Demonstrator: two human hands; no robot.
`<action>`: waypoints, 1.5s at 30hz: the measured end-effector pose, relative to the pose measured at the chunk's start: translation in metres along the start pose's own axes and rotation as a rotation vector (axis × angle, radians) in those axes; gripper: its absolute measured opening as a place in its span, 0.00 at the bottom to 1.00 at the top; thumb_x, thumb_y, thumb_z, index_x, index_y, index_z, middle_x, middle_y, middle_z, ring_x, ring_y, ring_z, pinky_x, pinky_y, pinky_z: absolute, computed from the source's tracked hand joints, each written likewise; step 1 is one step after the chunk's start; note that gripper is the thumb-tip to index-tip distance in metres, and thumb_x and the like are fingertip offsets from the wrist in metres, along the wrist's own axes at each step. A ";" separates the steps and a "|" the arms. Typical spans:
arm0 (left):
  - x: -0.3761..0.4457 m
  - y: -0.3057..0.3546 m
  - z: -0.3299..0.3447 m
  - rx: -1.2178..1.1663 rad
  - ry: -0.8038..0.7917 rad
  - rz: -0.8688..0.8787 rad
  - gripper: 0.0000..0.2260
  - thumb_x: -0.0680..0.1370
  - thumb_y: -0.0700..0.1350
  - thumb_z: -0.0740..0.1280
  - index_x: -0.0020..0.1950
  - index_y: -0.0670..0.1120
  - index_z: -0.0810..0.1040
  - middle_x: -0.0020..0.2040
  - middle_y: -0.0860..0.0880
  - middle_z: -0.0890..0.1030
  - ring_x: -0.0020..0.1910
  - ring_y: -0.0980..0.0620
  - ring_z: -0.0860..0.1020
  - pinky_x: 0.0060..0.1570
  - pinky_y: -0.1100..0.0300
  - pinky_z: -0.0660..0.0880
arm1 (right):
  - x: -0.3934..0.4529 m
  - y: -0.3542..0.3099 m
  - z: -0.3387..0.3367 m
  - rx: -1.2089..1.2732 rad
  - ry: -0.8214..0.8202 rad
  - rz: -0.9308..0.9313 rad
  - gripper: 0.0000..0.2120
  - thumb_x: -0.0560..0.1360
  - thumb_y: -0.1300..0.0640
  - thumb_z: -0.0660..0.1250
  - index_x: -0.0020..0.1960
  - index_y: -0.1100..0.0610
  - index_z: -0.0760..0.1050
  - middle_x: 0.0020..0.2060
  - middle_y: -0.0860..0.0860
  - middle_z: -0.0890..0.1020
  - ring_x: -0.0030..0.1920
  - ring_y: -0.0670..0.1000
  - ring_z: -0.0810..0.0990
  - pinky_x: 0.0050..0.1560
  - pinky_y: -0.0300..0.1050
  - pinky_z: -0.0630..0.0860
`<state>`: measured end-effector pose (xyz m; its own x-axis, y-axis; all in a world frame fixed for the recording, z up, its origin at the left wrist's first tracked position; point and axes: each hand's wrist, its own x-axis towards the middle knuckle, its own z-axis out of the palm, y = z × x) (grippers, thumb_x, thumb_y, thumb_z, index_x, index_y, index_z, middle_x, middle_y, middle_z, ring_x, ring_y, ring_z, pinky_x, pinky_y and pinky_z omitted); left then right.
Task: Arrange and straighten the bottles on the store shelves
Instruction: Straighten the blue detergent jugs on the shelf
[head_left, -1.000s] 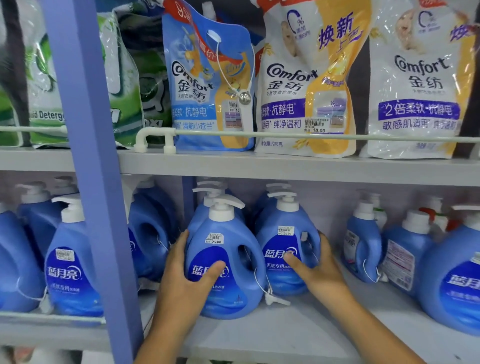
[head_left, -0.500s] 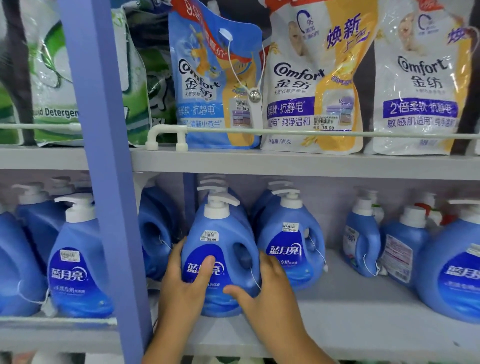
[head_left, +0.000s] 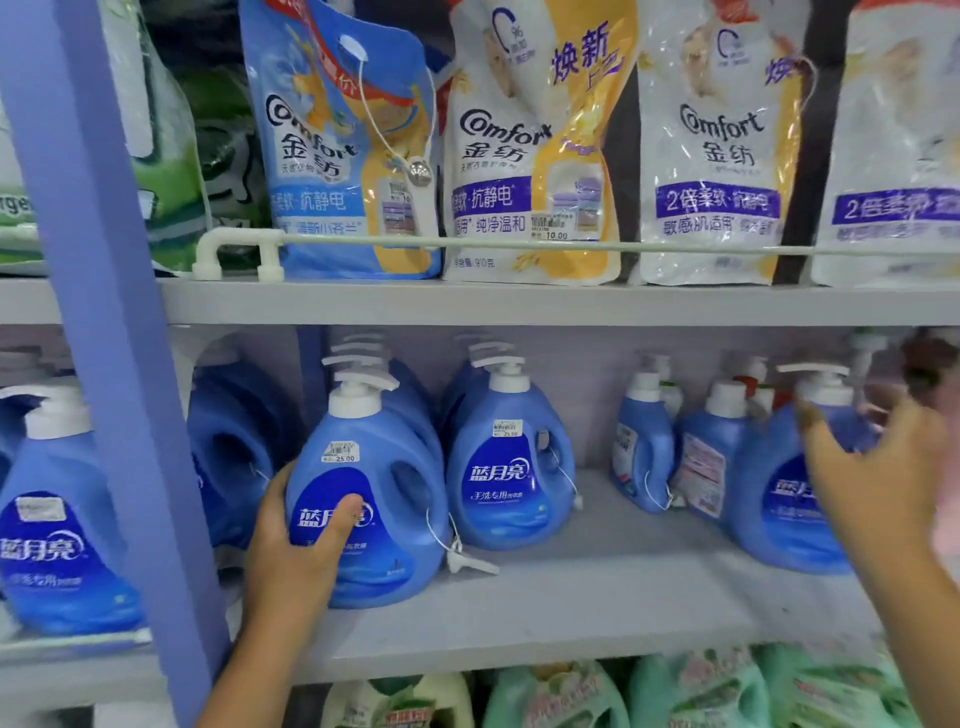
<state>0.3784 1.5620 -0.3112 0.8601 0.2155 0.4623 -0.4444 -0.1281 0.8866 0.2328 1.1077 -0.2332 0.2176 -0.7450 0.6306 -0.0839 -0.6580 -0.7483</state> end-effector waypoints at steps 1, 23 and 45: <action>-0.001 0.002 0.000 0.005 0.008 -0.008 0.22 0.75 0.55 0.76 0.56 0.78 0.70 0.52 0.68 0.81 0.47 0.66 0.81 0.43 0.60 0.77 | 0.019 0.012 -0.006 -0.024 -0.097 0.072 0.41 0.67 0.25 0.68 0.68 0.53 0.68 0.64 0.56 0.75 0.62 0.63 0.77 0.59 0.61 0.76; -0.005 0.004 -0.001 -0.019 0.038 -0.125 0.15 0.80 0.55 0.70 0.66 0.65 0.75 0.54 0.62 0.84 0.49 0.66 0.83 0.43 0.66 0.81 | -0.105 -0.115 0.072 0.362 -0.727 -0.142 0.22 0.62 0.26 0.68 0.51 0.35 0.73 0.45 0.35 0.80 0.44 0.37 0.79 0.37 0.36 0.74; -0.006 0.009 -0.001 -0.106 0.017 -0.159 0.13 0.79 0.57 0.71 0.62 0.66 0.74 0.50 0.61 0.84 0.44 0.62 0.83 0.31 0.71 0.78 | -0.169 -0.089 0.092 0.114 -0.660 -0.168 0.68 0.55 0.35 0.84 0.81 0.47 0.45 0.70 0.54 0.65 0.71 0.56 0.67 0.68 0.57 0.73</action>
<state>0.3693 1.5608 -0.3057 0.9177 0.2413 0.3157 -0.3281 0.0118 0.9446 0.2925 1.3023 -0.2923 0.7679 -0.3879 0.5098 0.0975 -0.7158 -0.6915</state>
